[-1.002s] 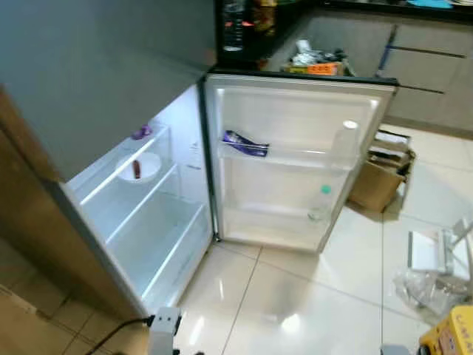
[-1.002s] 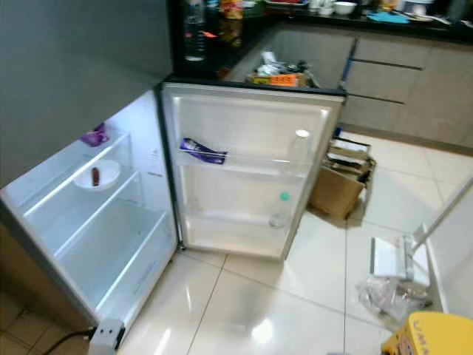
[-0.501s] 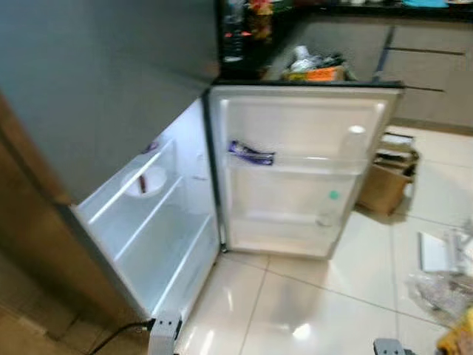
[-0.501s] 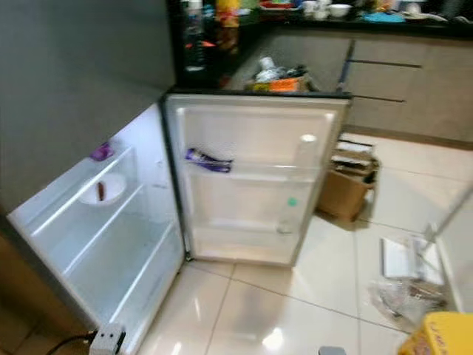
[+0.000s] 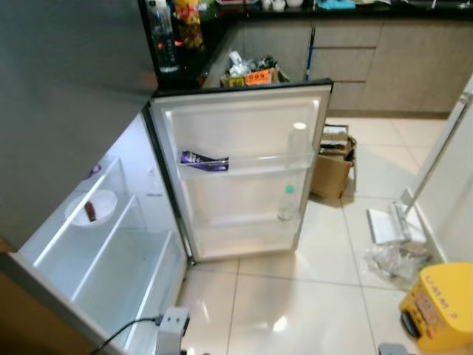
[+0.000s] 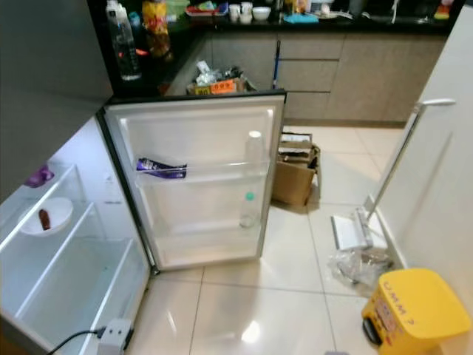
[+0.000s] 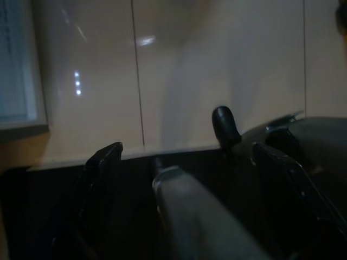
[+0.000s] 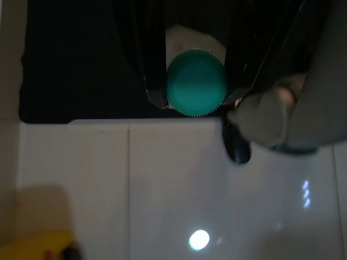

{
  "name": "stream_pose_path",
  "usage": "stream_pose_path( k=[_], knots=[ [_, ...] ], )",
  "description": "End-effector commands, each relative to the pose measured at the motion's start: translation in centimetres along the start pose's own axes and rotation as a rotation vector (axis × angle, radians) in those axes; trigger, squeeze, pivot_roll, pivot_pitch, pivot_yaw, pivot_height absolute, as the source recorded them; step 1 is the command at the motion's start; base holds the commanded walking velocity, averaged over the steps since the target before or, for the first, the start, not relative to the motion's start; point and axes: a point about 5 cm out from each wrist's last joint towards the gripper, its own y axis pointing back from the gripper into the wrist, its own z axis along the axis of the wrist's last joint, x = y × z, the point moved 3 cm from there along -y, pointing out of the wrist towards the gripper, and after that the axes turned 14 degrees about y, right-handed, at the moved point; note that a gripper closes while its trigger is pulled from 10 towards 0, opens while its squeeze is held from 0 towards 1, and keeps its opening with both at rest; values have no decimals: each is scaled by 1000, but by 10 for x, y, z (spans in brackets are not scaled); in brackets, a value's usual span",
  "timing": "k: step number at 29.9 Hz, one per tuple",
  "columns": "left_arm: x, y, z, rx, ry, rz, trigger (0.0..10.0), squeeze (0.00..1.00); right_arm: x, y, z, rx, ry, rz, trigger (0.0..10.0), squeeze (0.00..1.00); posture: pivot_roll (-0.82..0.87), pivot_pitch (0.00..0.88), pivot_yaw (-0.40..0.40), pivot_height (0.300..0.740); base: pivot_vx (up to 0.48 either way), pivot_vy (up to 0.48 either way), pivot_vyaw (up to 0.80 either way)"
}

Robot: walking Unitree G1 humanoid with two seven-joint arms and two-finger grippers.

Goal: Restocking fridge

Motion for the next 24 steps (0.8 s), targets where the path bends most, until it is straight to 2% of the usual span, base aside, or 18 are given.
stream_pose_path(
  k=[1, 10, 16, 22, 24],
  knots=[
    [2, 1, -5, 21, -5, 11, 10000, 0, 4, 0, -4, 13, -15, 6, 10000, 0, -35, 0, 31, 740, 0, 0, -800],
    [2, 0, -5, 17, -11, 16, 10000, 0, 3, 0, -1, 0, -11, 4, 10000, 0, -35, 0, 29, 740, 0, 0, -800],
    [2, 0, -4, 5, 10, 31, 10000, 0, 3, 0, 6, -35, -10, 8, 10000, 0, -37, 0, 27, 740, 0, 0, 0],
    [2, -1, -3, -1, 20, 45, 10000, 0, 6, -1, 12, -58, 39, 30, 10000, 0, -38, 0, 21, 740, 0, 0, 0],
    [2, -1, -2, -2, 18, 48, 10000, 0, 7, -1, 15, -71, 48, 48, 10000, 0, -38, 0, 21, 740, 0, 0, 794]
  ],
)
